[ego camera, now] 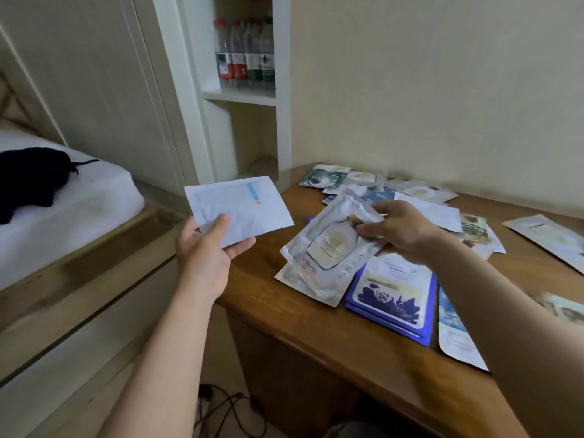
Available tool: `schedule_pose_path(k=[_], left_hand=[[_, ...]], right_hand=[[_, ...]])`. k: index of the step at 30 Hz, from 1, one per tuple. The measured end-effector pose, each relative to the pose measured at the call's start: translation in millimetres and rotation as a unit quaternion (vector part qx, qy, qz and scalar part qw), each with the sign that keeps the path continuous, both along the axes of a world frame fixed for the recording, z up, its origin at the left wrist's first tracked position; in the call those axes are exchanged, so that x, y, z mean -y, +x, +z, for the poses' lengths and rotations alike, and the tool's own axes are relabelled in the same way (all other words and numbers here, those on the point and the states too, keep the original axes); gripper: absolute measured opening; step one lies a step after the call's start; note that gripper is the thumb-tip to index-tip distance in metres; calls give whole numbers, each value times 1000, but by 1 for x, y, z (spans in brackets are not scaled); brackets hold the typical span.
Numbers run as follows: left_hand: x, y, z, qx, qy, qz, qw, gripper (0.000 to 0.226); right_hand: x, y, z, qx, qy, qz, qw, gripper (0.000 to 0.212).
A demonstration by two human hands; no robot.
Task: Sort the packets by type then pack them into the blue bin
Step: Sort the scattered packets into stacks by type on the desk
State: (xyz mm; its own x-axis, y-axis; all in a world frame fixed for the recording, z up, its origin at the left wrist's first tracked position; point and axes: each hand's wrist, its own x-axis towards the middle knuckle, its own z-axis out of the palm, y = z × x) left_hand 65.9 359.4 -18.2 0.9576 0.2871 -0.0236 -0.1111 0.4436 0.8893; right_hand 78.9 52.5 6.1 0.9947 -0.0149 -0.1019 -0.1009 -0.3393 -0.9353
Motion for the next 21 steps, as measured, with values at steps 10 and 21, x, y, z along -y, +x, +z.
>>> schedule_pose_path(k=[10, 21], left_hand=[[-9, 16, -29, -18, -1, -44, 999, 38], [4, 7, -25, 10, -19, -142, 990, 35]], right_hand=[[-25, 39, -15, -51, -333, 81, 938, 8], [-33, 38, -21, 72, -326, -39, 942, 37]])
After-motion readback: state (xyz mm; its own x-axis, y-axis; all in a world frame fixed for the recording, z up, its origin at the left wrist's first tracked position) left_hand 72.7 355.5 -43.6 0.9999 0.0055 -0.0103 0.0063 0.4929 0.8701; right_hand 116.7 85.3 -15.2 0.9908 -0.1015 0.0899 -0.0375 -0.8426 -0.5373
